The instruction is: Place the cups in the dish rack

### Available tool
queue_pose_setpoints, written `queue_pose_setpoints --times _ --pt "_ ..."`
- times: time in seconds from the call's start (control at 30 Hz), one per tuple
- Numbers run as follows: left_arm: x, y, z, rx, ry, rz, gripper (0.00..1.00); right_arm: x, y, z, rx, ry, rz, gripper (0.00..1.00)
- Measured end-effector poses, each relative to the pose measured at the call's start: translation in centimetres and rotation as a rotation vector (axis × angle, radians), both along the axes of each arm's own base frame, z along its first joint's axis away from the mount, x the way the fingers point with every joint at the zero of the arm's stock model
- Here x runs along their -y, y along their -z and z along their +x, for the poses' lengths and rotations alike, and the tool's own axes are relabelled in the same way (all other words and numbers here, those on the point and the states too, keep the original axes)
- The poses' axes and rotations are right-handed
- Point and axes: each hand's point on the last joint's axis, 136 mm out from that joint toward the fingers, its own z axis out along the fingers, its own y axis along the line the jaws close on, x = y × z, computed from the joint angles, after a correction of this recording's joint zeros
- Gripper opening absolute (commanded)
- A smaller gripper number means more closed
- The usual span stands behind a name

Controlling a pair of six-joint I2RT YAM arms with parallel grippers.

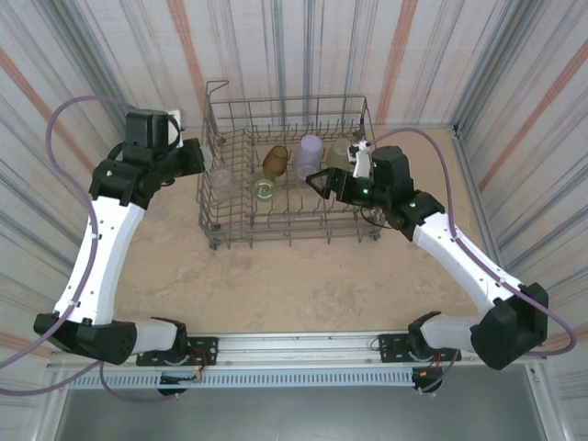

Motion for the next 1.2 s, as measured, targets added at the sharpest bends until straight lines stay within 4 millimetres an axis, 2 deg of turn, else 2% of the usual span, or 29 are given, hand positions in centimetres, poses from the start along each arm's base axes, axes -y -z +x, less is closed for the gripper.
queue_pose_setpoints --times 0.17,0.33,0.47,0.53,0.67,0.9,1.2 --pt "1.4 -0.6 1.1 0.05 0.055 -0.107 0.0 -0.9 0.0 0.8 -0.009 -0.015 0.039 0.99" --pt "2.4 1.8 2.1 0.031 0.089 -0.243 0.0 -1.6 0.2 1.2 -0.021 -0.032 0.067 0.99" --pt "3.1 3.8 2.7 0.002 0.097 -0.358 0.0 -1.9 -0.6 1.3 -0.007 -0.041 0.097 0.99" --pt "3.5 4.1 2.9 0.001 0.104 -0.413 0.0 -2.1 -0.9 1.3 0.001 -0.049 0.112 0.99" --pt "4.5 3.7 3.3 0.016 0.132 -0.529 0.0 -2.6 -1.4 1.5 0.009 -0.066 0.142 0.99" --pt "5.9 2.5 3.5 0.025 0.169 -0.705 0.0 -3.8 -0.7 2.2 -0.023 -0.104 0.192 0.99" --pt "6.9 2.4 3.2 -0.026 0.19 -0.875 0.0 -5.8 -0.6 2.8 -0.055 -0.191 0.291 0.99"
